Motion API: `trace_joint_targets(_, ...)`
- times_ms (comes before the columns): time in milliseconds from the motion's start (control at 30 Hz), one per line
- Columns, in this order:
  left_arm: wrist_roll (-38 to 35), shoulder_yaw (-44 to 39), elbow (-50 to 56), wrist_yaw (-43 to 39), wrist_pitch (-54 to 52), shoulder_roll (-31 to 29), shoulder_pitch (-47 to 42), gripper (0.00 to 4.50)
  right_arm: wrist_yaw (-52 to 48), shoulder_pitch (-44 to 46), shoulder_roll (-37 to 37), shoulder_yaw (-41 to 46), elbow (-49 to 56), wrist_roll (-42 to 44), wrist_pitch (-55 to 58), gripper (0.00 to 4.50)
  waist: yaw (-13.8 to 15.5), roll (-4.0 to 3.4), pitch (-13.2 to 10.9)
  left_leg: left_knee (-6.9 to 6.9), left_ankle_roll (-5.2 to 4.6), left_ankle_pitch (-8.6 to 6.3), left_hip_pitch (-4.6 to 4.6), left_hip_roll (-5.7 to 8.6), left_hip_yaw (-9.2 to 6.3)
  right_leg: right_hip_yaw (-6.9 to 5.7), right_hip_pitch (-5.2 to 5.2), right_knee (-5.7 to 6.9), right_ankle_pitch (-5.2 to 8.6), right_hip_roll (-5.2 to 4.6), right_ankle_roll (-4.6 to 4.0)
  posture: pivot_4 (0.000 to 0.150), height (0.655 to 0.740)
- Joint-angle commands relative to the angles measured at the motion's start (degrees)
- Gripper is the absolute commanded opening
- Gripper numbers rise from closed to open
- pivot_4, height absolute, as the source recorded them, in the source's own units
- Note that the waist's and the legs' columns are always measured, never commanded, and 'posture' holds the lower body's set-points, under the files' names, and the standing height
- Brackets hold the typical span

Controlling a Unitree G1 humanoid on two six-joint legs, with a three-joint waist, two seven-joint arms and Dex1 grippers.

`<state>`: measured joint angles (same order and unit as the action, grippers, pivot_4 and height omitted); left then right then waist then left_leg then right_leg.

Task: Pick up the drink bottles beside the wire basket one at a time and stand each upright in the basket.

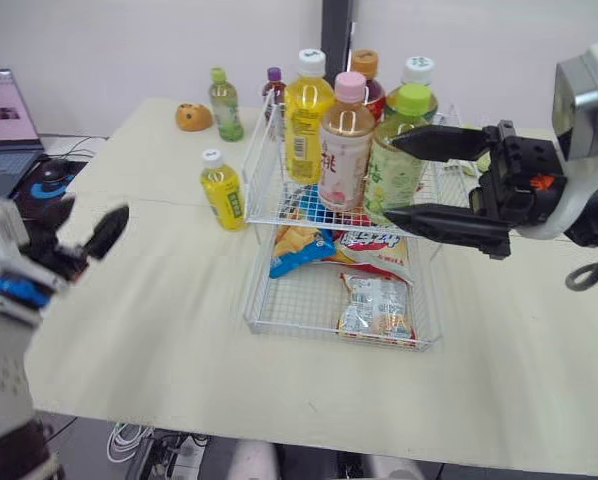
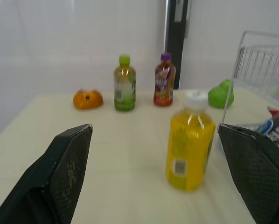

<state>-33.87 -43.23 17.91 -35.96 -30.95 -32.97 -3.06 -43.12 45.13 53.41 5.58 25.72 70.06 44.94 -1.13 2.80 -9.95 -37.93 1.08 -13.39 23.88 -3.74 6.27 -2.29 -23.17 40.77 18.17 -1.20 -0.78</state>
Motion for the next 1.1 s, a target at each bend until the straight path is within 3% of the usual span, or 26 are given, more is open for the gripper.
trace_joint_targets(33, -2.27, -2.54, 6.74, 1.39, 2.13, 1.88, 4.74, 4.46, -2.37, 2.34, -0.79, 0.4, -0.74, -1.59, 0.15, 4.5, 0.67, -0.01, 0.0, -0.01, -0.05, -0.03, -0.01, 0.04, 0.0, 0.0, 0.02, 0.02, 0.0, -0.03, 0.0, 0.15, 0.74)
trace_joint_targets(233, -3.82, -1.68, 9.36, 3.56, 3.2, 3.81, 9.4, 4.46, -3.38, 3.23, -2.19, 0.64, -1.19, -2.78, 1.54, 4.5, 0.82, 0.02, 0.03, -0.02, -0.17, -0.09, -0.03, 0.02, 0.03, 0.03, 0.02, 0.03, -0.04, -0.02, -0.04, 0.15, 0.74)
trace_joint_targets(400, -4.99, 1.05, 8.53, 5.23, 2.27, 2.12, 6.39, 4.46, -2.87, 3.35, -2.58, 1.26, -0.75, -3.32, 2.66, 4.5, 0.8, 0.01, 0.04, 0.0, -0.17, -0.1, -0.02, 0.02, 0.03, 0.02, 0.01, 0.04, -0.04, 0.0, -0.04, 0.15, 0.74)
trace_joint_targets(600, 0.01, 13.93, -1.11, 7.09, 1.45, -1.25, -8.45, 4.46, -0.14, 1.36, -1.87, 3.68, 1.76, -2.52, 4.05, 4.5, 1.05, 0.01, 0.04, -0.01, -0.17, -0.09, -0.02, 0.05, 0.02, 0.01, 0.02, 0.04, -0.04, 0.01, -0.04, 0.15, 0.74)
trace_joint_targets(800, 7.59, 25.71, -17.14, 5.55, 6.2, -0.25, -23.72, 4.46, 4.46, -1.05, -0.18, 7.72, 5.51, 0.4, 6.1, 4.5, 0.94, 0.0, 0.03, 0.0, -0.16, -0.09, 0.03, 0.05, 0.07, 0.05, 0.0, -0.02, -0.04, 0.02, -0.04, 0.15, 0.74)
trace_joint_targets(1100, 16.63, 33.12, -40.77, 4.89, 18.18, 3.53, -40.94, 4.46, 10.63, -3.74, 3.27, 12.02, 9.36, 6.75, 7.66, 4.5, 0.69, 0.0, 0.02, 0.0, -0.16, -0.09, 0.05, 0.04, 0.11, 0.07, -0.03, -0.04, -0.04, 0.04, -0.03, 0.15, 0.74)
